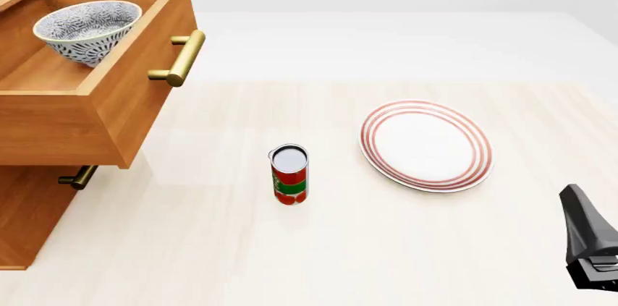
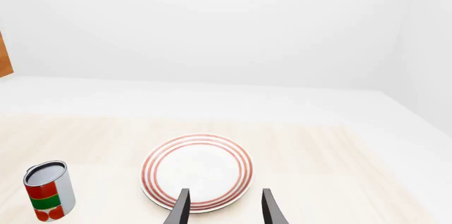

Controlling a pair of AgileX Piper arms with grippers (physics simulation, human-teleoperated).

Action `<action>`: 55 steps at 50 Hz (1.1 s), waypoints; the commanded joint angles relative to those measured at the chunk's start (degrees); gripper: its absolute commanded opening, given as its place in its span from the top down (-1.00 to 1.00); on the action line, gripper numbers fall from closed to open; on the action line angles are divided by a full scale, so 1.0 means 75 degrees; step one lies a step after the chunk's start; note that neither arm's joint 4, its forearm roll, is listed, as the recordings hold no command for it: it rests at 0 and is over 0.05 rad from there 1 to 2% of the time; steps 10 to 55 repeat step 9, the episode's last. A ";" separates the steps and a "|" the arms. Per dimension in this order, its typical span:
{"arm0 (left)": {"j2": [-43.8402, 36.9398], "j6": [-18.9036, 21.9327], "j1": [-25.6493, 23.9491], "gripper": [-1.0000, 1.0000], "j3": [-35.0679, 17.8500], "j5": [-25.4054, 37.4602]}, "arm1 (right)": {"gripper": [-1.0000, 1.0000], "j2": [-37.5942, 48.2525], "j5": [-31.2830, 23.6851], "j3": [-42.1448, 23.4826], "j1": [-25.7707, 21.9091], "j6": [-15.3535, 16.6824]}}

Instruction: Put the bowl in the top drawer of the cabinet.

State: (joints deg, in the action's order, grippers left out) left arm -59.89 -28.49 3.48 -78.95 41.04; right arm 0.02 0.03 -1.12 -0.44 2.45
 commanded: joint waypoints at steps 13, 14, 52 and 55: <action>0.2777 -0.0435 -0.0903 -1.00 0.1310 -0.0039 | -1.00 0.0000 0.0002 0.0000 0.0002 0.0000; 0.2777 -0.0435 -0.0903 -1.00 0.1310 -0.0039 | -1.00 0.0000 0.0002 0.0000 0.0002 0.0000; 0.2777 -0.0435 -0.0903 -1.00 0.1310 -0.0039 | -1.00 0.0000 0.0002 0.0000 0.0002 0.0000; 0.2777 -0.0435 -0.0903 -1.00 0.1310 -0.0039 | -1.00 0.0000 0.0002 0.0000 0.0002 0.0000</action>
